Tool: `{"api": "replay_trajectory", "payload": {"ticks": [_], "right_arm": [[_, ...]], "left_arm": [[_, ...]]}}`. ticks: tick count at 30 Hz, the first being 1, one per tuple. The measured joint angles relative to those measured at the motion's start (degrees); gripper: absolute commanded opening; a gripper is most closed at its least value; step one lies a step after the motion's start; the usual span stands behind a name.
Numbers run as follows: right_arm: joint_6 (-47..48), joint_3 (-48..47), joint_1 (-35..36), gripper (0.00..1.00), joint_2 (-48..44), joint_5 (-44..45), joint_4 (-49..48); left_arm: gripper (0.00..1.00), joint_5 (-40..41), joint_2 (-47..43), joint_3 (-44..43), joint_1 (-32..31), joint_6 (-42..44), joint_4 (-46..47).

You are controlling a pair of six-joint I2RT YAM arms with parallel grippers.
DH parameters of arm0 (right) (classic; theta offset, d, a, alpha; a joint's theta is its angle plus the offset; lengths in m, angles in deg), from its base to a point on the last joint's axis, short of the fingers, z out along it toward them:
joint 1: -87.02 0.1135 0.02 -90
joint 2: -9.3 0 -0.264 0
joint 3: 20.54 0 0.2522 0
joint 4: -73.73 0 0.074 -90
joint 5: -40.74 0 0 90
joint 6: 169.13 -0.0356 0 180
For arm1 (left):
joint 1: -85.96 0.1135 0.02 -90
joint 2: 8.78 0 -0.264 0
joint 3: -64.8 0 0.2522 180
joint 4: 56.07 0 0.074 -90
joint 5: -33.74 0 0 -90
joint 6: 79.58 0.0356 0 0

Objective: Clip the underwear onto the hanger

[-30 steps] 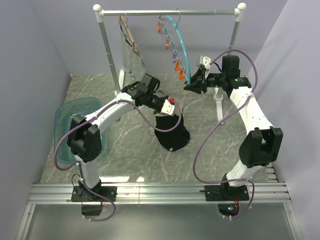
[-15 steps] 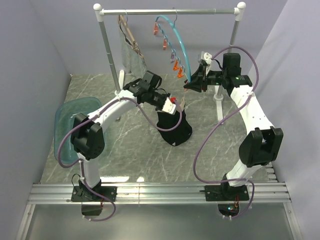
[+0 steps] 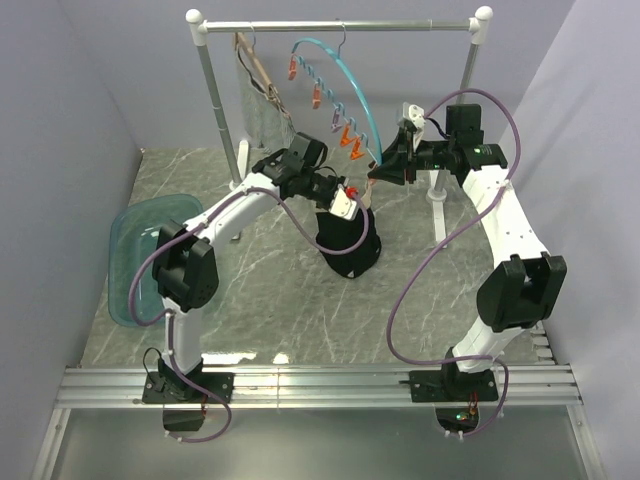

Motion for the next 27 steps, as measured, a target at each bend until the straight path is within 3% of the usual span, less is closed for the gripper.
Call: {"api": "replay_trajectory", "payload": {"ticks": [27], "right_arm": [[18.4, -7.3, 0.31, 0.0, 4.0, 0.96, 16.63]], "left_arm": [[0.0, 1.05, 4.39, -6.75, 0.22, 4.98, 3.98]]}}
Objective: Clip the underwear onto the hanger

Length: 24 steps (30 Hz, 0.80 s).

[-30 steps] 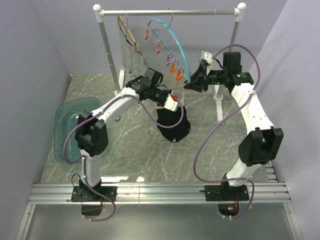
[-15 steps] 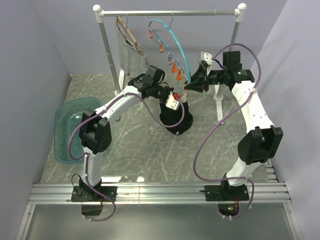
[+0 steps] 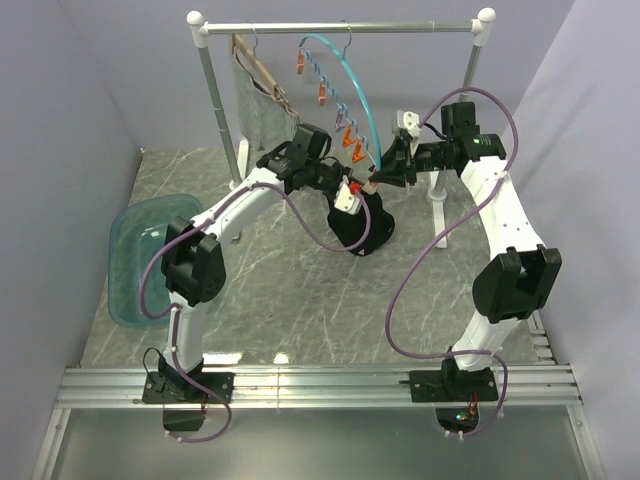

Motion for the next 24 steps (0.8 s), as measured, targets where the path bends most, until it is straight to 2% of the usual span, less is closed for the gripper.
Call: {"api": "replay_trajectory", "payload": {"ticks": [13, 24], "right_arm": [[0.26, -0.22, 0.07, 0.0, 0.24, 0.72, -0.11], [5.38, -2.32, 0.31, 0.0, 0.61, 1.53, 3.98]], "left_arm": [[0.0, 1.09, 0.0, 0.0, -0.31, 4.42, -1.27], [0.0, 2.67, 1.62, -0.74, -1.09, 7.54, -2.95]]}}
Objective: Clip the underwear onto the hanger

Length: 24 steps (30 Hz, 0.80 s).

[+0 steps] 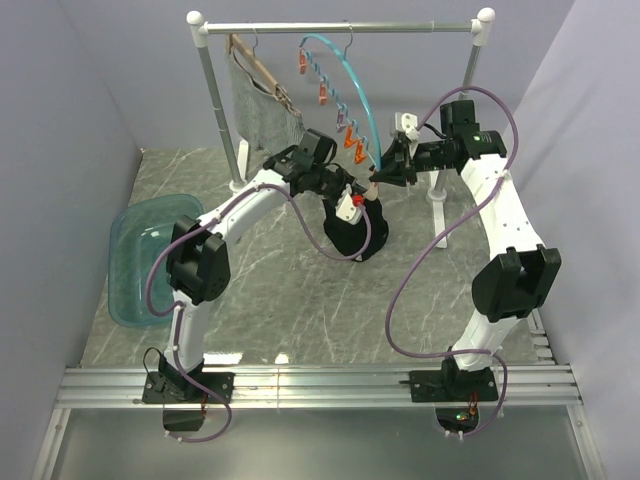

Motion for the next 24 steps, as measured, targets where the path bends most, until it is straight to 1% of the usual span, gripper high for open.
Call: {"api": "replay_trajectory", "payload": {"ticks": [10, 24], "right_arm": [[4.28, -1.36, 0.74, 0.0, 1.14, 1.84, 2.69], [5.07, -1.42, 0.76, 0.0, 1.27, 4.0, 2.93]], "left_arm": [[0.0, 0.87, 0.46, -2.43, -0.44, 0.44, 1.57], [0.0, 1.25, 0.44, -1.81, -0.5, 1.51, 2.19]]}}
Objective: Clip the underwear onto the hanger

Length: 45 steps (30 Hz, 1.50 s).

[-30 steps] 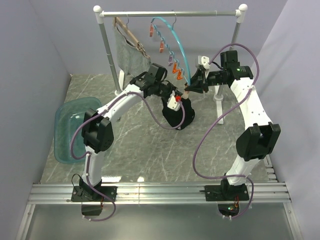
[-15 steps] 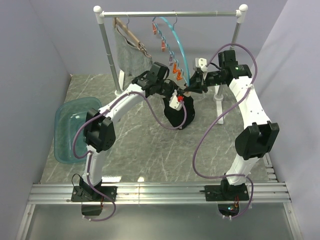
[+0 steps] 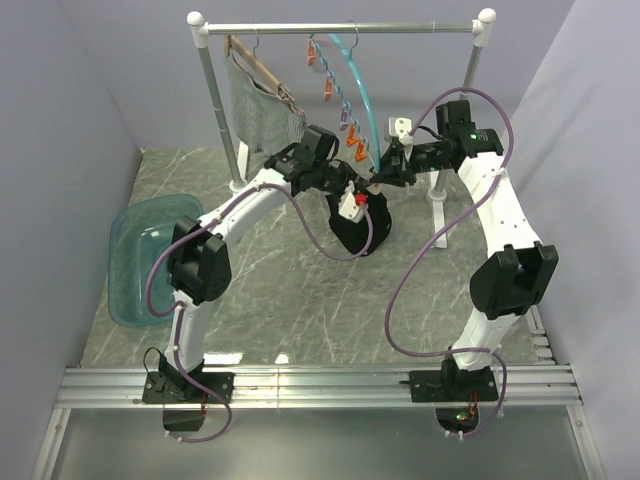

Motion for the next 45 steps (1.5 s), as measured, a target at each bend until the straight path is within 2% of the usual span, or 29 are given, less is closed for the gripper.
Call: {"api": "replay_trajectory", "payload": {"ticks": [28, 31, 32, 36, 38, 40, 41, 45], "right_arm": [[-2.01, -0.13, 0.02, 0.0, 0.0, 2.93, -1.25], [-3.15, -0.13, 0.02, 0.18, 0.0, 3.04, -1.66], [-3.65, -0.13, 0.02, 0.28, 0.0, 3.06, -1.86], [-5.97, -0.09, 0.02, 0.44, 0.0, 3.1, -2.97], [-7.26, 0.17, 0.02, 0.55, 0.0, 3.1, -3.89], [-8.37, 0.7, 0.02, 0.62, 0.0, 3.19, -5.07], [-8.76, 0.87, 0.02, 0.7, 0.0, 3.28, -5.46], [-10.8, 1.66, 0.02, 0.72, -0.02, 3.5, -7.28]], "left_arm": [[0.0, 0.98, -3.34, 2.34, 0.61, -1.64, 5.44], [0.0, 0.96, -3.72, 2.34, 0.61, -2.1, 5.62], [0.0, 0.96, -3.76, 2.34, 0.61, -2.1, 5.62], [0.0, 0.94, -3.76, 2.36, 0.61, -2.1, 5.6], [0.0, 0.94, -3.78, 2.36, 0.61, -2.1, 5.62], [0.0, 0.94, -3.78, 2.36, 0.61, -2.08, 5.62], [0.0, 0.94, -3.78, 2.36, 0.61, -2.1, 5.62], [0.0, 0.94, -3.78, 2.45, 0.61, -2.08, 5.68]]}}
